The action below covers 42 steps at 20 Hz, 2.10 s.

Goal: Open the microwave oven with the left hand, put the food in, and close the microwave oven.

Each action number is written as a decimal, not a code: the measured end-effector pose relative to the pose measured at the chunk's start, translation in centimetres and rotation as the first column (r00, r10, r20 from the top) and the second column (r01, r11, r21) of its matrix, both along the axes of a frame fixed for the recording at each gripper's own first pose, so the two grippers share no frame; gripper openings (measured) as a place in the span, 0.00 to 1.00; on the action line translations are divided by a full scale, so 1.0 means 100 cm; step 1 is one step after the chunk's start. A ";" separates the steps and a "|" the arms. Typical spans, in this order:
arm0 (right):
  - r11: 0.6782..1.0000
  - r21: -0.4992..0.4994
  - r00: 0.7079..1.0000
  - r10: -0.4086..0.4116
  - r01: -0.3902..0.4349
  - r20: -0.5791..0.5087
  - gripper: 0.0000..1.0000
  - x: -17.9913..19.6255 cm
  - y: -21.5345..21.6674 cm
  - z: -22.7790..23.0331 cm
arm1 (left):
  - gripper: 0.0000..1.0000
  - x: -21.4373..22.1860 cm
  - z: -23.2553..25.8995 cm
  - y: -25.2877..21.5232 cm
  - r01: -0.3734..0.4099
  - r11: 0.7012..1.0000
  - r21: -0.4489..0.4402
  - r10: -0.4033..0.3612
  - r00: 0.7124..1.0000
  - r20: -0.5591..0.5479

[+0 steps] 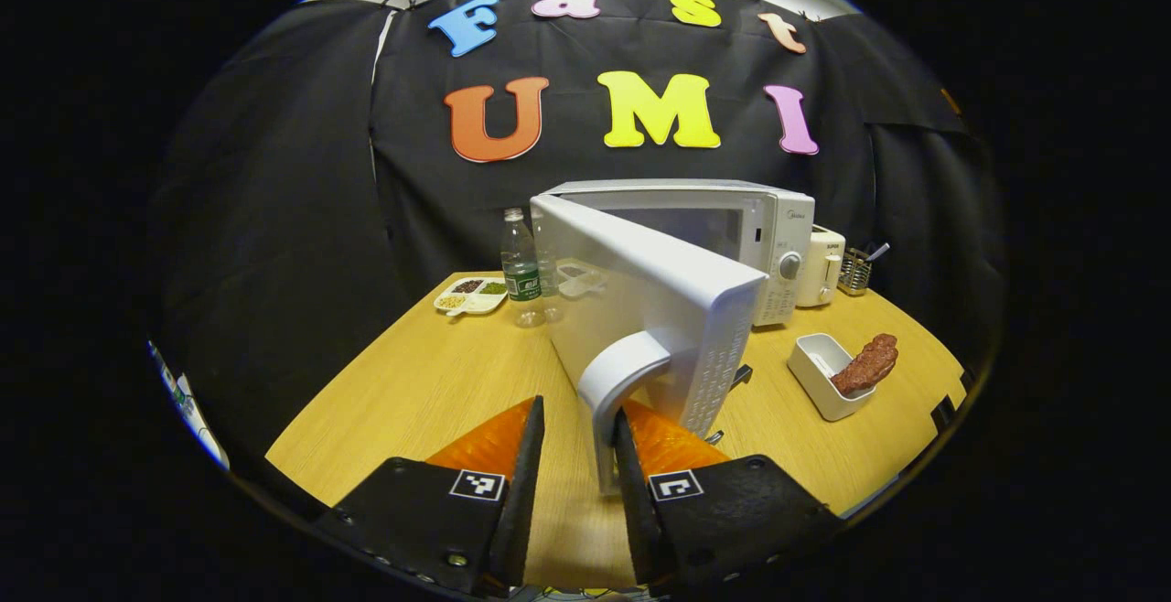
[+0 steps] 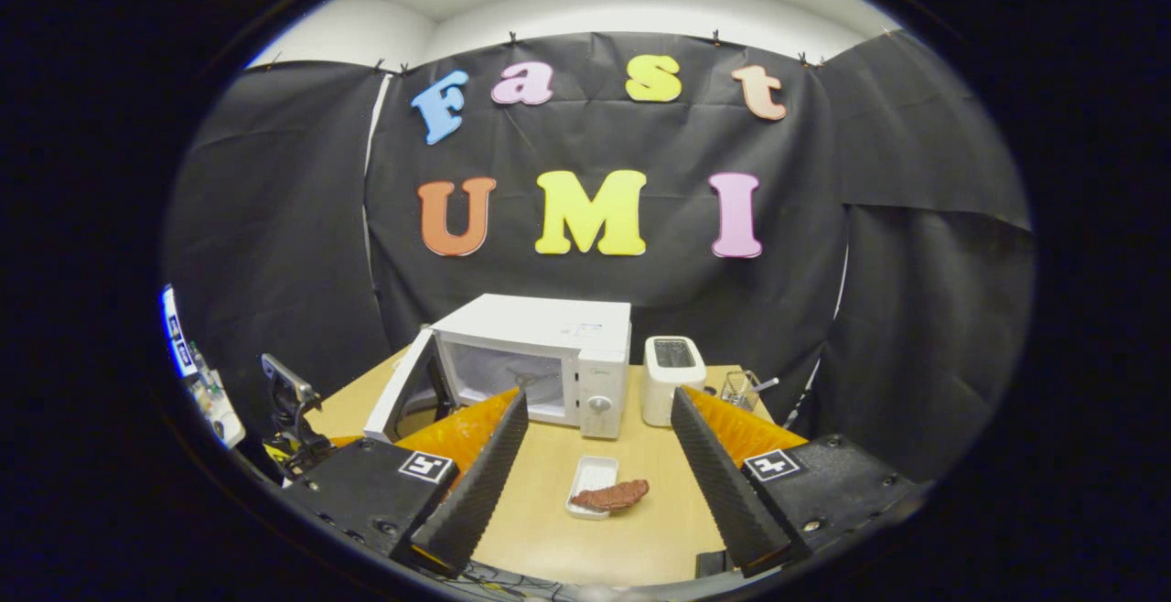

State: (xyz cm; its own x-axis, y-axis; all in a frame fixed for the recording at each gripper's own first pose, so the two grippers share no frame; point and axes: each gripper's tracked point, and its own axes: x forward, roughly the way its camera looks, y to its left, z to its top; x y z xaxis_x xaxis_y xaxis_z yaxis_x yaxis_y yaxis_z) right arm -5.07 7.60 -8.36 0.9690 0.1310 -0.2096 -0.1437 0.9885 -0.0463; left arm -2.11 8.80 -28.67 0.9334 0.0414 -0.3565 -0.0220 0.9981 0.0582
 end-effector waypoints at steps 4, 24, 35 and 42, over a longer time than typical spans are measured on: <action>1.000 0.005 1.000 0.008 -0.008 -0.019 1.00 -0.005 0.010 -0.009 | 0.70 -0.009 0.006 0.023 0.004 1.000 -0.010 -0.004 1.000 0.006; 1.000 0.017 0.979 0.013 -0.010 -0.201 1.00 0.018 -0.032 -0.146 | 0.90 -0.079 0.058 0.146 -0.247 0.963 0.105 0.242 0.969 0.053; 0.983 0.178 0.885 0.113 -0.034 -0.451 1.00 0.077 -0.077 -0.292 | 0.90 -0.074 0.169 -0.014 -0.065 0.993 -0.100 0.082 0.981 0.175; 0.900 0.428 0.803 0.318 -0.088 -0.504 0.84 0.116 -0.061 -0.304 | 0.90 -0.041 0.218 -0.078 -0.043 0.998 -0.055 0.055 0.969 0.240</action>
